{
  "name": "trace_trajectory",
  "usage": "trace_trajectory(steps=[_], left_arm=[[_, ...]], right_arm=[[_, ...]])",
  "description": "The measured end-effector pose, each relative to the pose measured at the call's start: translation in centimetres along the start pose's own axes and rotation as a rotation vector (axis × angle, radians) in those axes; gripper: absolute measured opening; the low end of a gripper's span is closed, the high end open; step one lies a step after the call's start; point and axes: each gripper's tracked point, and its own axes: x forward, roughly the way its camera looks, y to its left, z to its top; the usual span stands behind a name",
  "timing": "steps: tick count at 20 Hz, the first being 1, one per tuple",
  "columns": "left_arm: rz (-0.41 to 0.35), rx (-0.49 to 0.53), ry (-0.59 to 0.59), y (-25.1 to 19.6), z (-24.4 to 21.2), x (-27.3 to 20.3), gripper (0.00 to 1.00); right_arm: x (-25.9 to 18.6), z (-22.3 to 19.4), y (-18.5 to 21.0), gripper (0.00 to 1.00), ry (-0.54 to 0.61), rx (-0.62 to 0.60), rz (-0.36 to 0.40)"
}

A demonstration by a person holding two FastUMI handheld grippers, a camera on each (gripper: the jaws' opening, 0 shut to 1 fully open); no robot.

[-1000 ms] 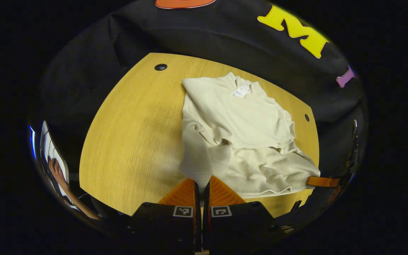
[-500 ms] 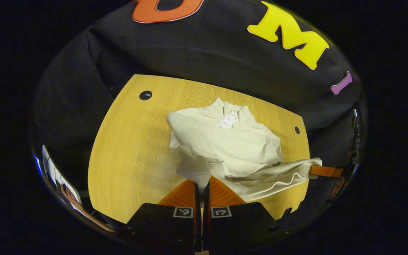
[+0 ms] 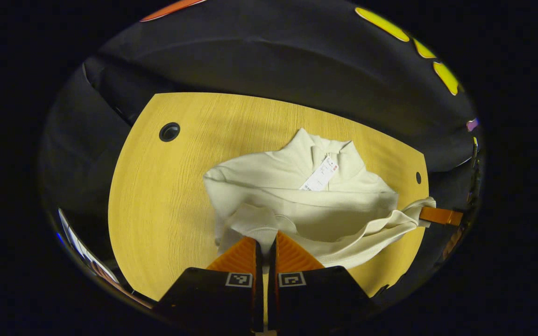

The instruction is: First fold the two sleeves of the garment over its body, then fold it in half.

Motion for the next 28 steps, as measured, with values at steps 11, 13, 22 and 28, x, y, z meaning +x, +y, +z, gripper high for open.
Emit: trace_trajectory(steps=[11, 13, 22, 28], left_arm=[[0.001, -0.051, -0.185, 0.0, 2.8, 3.8, 1.00], [0.007, -0.049, -0.198, 0.0, 3.0, 3.6, 1.00], [0.024, -0.011, -0.367, -0.3, 2.4, -3.2, 1.00], [0.039, 0.030, -0.555, -0.2, 0.4, -13.9, 1.00]], right_arm=[[4.2, 1.8, 1.3, 0.63, -0.165, -0.106, 0.013], [4.5, 1.3, 1.5, 0.74, -0.169, -0.134, -0.005], [-3.4, 1.0, 2.7, 0.98, -0.314, -0.232, -0.022], [-15.6, -1.9, 2.7, 0.98, -0.485, -0.321, -0.046]])
